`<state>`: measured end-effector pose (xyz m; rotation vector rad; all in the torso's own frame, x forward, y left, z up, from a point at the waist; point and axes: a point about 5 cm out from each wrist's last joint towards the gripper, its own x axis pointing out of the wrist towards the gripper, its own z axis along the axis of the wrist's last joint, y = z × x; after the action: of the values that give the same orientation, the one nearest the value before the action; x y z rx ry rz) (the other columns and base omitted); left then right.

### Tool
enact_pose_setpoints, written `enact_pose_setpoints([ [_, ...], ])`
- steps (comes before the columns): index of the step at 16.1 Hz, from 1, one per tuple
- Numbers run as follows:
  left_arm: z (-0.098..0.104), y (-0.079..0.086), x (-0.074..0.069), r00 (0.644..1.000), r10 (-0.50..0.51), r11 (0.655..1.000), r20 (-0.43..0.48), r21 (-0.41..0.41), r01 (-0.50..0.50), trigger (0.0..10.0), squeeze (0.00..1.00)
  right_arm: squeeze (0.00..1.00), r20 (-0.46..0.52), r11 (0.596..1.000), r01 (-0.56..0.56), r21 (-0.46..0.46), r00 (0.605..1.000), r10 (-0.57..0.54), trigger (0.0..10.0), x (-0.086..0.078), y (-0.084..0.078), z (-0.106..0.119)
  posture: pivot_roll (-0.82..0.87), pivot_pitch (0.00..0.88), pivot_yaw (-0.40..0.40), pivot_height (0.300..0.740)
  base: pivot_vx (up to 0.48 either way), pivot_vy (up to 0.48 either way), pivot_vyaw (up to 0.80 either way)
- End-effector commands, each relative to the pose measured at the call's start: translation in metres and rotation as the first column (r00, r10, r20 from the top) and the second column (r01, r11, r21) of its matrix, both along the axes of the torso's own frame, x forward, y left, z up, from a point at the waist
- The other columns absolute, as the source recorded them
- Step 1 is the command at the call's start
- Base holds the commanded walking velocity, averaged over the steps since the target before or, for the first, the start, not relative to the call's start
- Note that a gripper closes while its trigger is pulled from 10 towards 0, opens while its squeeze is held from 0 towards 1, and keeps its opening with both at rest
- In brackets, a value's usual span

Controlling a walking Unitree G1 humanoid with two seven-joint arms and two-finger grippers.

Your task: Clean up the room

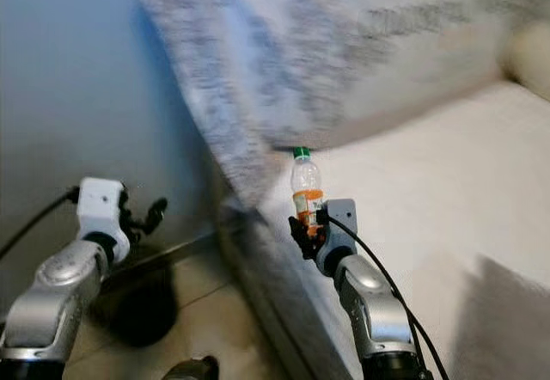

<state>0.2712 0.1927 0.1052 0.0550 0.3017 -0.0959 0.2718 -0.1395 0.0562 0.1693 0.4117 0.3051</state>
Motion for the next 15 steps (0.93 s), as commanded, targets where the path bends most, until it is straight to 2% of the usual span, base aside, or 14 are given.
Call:
enact_pose_setpoints([
  [1,0.011,-0.001,0.007,0.999,-0.029,0.999,0.023,0.015,0.029,10.0,0.0,0.0,0.014,1.0,0.002,0.01,1.0,-0.002,10.0,-0.001,0.002,0.005,0.09,0.0,-0.017,0.74,0.0,0.0,0.8],
  [4,0.013,-0.002,0.011,0.999,-0.044,0.999,0.014,0.018,0.044,10.0,0.0,0.0,0.021,0.999,0.036,-0.001,0.999,-0.036,10.0,-0.001,-0.002,0.005,0.09,0.0,0.012,0.74,0.0,0.0,0.8],
  [7,0.006,-0.003,0.003,0.998,-0.063,0.998,-0.032,0.003,0.063,10.0,0.0,0.0,0.021,0.999,0.029,-0.017,0.999,-0.029,10.0,0.004,-0.003,0.006,0.12,0.0,-0.015,0.74,0.0,0.0,0.8],
  [9,-0.003,-0.009,-0.007,0.993,-0.097,0.994,-0.073,0.042,0.101,10.0,0.0,0.0,0.019,0.999,0.002,-0.034,1.0,-0.001,10.0,0.007,-0.004,0.006,0.15,0.0,-0.05,0.74,0.0,0.0,0.8],
  [11,-0.002,-0.01,-0.014,0.993,-0.101,0.994,-0.057,0.042,0.103,10.0,0.0,0.0,0.005,0.998,-0.034,-0.053,0.999,0.034,10.0,0.01,-0.004,0.003,0.16,0.0,-0.078,0.74,0.0,0.0,0.8],
  [13,0.006,-0.015,-0.015,0.995,-0.101,0.995,-0.016,0.018,0.102,10.0,0.0,0.0,-0.007,0.998,-0.025,-0.065,1.0,0.025,10.0,0.011,-0.008,0.0,0.17,0.0,-0.086,0.74,0.0,0.0,0.8],
  [15,0.004,-0.019,-0.015,0.992,-0.124,0.99,-0.004,0.062,0.124,10.0,0.0,0.0,-0.019,0.996,-0.006,-0.088,1.0,0.005,10.0,0.009,-0.015,-0.003,0.13,0.0,-0.067,0.74,0.0,0.0,0.8],
])
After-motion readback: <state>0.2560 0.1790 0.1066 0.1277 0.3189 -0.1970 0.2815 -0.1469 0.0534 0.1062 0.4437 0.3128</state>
